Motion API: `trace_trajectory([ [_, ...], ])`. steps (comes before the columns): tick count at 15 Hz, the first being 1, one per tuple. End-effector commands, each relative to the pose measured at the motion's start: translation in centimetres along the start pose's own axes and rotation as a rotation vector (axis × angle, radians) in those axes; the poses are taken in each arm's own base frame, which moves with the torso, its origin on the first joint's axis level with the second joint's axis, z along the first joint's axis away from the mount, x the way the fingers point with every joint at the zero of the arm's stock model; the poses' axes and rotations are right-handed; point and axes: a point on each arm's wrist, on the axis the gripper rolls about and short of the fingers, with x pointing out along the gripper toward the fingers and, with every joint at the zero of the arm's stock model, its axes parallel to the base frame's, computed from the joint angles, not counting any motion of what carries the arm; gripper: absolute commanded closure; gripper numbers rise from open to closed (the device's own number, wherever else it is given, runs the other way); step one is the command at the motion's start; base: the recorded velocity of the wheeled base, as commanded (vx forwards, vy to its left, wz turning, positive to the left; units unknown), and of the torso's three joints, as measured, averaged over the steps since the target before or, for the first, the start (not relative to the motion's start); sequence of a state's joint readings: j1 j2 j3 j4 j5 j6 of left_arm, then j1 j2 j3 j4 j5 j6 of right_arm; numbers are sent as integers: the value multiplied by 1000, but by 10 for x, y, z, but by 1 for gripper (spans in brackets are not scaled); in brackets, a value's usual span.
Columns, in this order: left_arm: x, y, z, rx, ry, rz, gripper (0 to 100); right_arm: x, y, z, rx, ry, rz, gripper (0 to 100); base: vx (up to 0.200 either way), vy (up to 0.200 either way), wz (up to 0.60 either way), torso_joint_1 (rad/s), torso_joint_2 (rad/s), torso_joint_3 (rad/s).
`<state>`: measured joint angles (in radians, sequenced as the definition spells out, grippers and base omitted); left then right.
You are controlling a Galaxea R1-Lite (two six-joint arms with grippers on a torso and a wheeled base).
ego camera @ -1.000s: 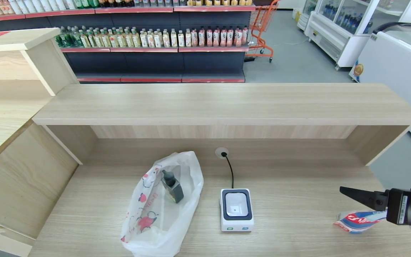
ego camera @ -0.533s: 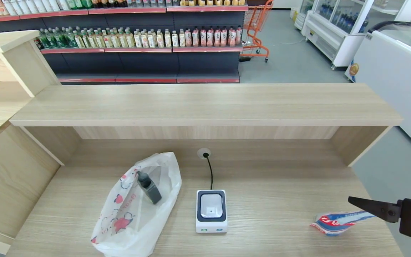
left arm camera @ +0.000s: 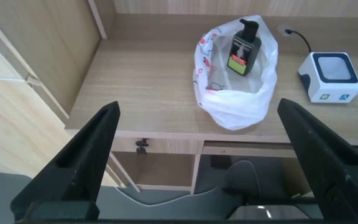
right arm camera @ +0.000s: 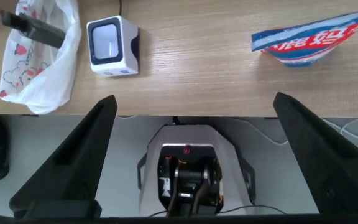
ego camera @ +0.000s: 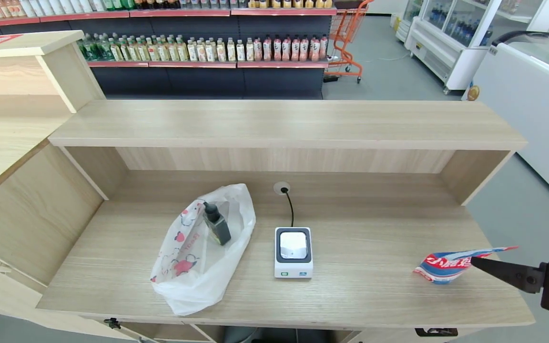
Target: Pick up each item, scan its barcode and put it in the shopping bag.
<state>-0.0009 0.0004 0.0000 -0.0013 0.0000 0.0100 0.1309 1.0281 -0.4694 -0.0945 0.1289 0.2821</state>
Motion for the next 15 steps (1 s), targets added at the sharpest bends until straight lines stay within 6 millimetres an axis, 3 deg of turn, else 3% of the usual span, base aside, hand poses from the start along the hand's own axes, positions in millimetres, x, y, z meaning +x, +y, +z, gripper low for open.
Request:
trace_trajectory([
  [1, 0, 0, 0, 2, -1, 1, 0, 0, -1, 2, 12, -6, -9, 0, 0, -200, 0, -7, -2, 7],
  [10, 0, 0, 0, -10, -1, 1, 0, -4, -6, 24, 358, 72, -126, 0, 0, -200, 0, 9, 4, 2],
  [15, 0, 0, 0, -7, 1, 1, 0, 35, -12, 37, 609, 184, -259, 0, 0, -40, 0, 0, 0, 0],
])
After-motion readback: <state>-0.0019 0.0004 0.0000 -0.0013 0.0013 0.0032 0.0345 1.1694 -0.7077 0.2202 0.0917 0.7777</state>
